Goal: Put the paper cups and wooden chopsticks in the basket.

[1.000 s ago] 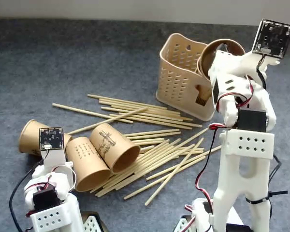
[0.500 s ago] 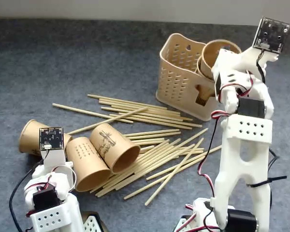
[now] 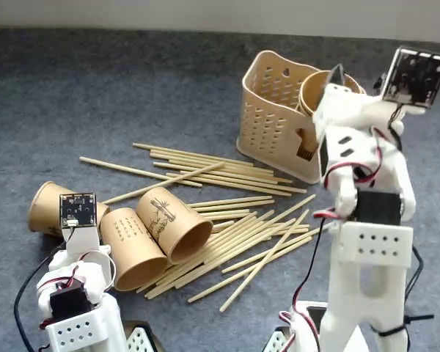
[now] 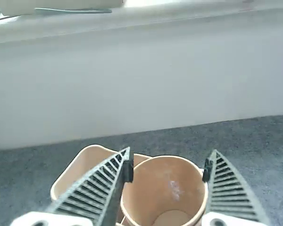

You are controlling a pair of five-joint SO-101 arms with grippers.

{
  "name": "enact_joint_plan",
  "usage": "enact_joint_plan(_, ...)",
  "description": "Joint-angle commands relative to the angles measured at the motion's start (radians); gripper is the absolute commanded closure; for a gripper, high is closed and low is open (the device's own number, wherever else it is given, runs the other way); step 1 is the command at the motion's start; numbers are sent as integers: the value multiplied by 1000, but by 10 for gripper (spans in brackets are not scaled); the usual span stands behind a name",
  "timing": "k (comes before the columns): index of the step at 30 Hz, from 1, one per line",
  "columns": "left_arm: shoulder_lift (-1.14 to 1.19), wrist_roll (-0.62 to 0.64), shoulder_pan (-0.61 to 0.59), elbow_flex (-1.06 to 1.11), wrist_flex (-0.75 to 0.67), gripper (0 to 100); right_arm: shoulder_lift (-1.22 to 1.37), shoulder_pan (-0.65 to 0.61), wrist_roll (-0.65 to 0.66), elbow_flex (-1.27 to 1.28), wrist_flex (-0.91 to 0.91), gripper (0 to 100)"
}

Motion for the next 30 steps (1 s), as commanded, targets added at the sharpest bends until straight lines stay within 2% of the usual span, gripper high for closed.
enact_joint_plan(1,-15,-5,15,19,2,986,-150,-48,12,77,7,757)
enact_joint_plan(11,-15,-5,15,19,2,986,-232,-251,18,160,232,757)
enact_joint_plan(20,-15,-5,15,19,2,986,-236,-558,244,237,427,757)
enact_joint_plan(25,-15,-5,15,19,2,986,-232,-578,279,302,437,757)
enact_joint_plan(30,-15,-5,15,19,2,986,-234,-621,377,394,438,757)
